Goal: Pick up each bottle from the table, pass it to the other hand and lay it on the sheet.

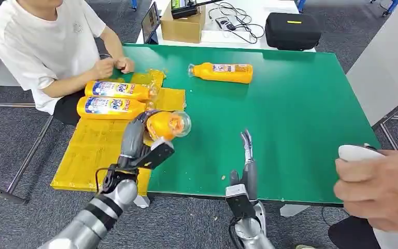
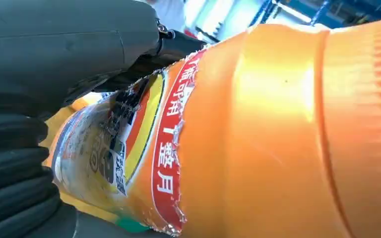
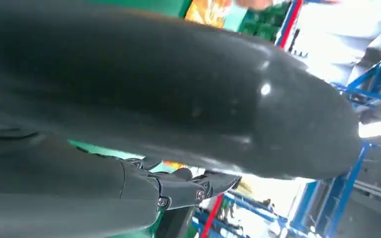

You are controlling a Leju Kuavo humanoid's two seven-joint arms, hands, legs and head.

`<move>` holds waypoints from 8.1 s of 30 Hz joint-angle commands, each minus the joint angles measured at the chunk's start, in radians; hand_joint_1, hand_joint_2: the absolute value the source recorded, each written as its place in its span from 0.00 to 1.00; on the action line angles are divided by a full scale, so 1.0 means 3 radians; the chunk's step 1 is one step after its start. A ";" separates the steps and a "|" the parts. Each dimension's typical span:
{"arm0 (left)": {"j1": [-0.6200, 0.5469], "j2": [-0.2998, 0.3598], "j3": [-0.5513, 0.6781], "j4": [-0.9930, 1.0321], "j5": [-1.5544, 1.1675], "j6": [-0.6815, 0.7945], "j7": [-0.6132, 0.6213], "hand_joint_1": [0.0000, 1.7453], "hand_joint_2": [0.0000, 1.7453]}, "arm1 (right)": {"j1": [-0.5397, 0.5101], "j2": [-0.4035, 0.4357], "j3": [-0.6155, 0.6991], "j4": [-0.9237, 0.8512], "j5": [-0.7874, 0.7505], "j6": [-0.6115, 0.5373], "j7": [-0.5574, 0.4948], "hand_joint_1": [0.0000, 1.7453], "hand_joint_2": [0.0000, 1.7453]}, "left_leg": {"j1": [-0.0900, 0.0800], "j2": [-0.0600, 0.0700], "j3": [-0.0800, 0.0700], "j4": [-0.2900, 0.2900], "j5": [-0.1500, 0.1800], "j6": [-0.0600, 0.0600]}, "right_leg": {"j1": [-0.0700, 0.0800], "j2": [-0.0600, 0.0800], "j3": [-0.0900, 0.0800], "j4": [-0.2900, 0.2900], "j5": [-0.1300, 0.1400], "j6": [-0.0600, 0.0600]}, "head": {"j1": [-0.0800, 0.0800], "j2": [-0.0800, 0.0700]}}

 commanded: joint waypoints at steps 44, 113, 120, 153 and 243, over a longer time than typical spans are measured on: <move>-0.1025 -0.0176 0.0193 0.2082 -0.0744 -0.1322 0.0104 0.00 1.00 | -0.0108 0.0175 0.0007 0.0847 0.0063 0.0857 -0.0028 0.00 0.00 | 0.0000 0.0001 0.0015 -0.0003 -0.0002 -0.0001 | 0.0001 0.0000 0.0015 0.0000 -0.0003 -0.0004 | 0.0001 0.0000; 0.0757 -0.0163 0.0684 -0.1743 0.1987 -0.0925 -0.0967 0.00 1.00 | -0.1558 -0.0335 -0.0298 0.2510 0.3928 0.0828 0.2348 0.00 1.00 | 0.0002 -0.0001 0.0019 0.0001 -0.0007 -0.0002 | 0.0004 -0.0004 0.0022 -0.0002 -0.0007 -0.0007 | 0.0001 0.0000; 0.0727 -0.0117 0.0670 -0.1659 0.1975 -0.0890 -0.0987 0.00 1.00 | -0.1512 -0.0341 -0.0242 0.2617 0.3884 0.1048 0.2336 0.00 1.00 | 0.0004 -0.0005 0.0032 -0.0004 -0.0005 -0.0003 | 0.0006 -0.0011 0.0035 -0.0008 -0.0007 -0.0009 | 0.0001 0.0000; 0.0651 -0.0122 0.0481 -0.1545 0.2032 -0.0981 -0.0982 0.00 1.00 | -0.1198 -0.0369 -0.0703 0.2475 0.2854 0.1069 0.1331 1.00 1.00 | 0.0003 0.0003 0.0067 -0.0004 -0.0006 -0.0003 | 0.0005 -0.0006 0.0063 -0.0011 -0.0002 -0.0008 | 0.0001 0.0000; 0.1346 -0.0331 -0.0556 -0.1257 0.2760 -0.0977 -0.1393 0.00 1.00 | -0.0464 -0.0247 0.0728 0.0601 0.1128 0.1156 0.0994 1.00 1.00 | 0.0000 0.0000 0.0014 -0.0003 -0.0012 -0.0003 | 0.0001 0.0001 0.0015 -0.0007 -0.0008 -0.0005 | 0.0001 0.0000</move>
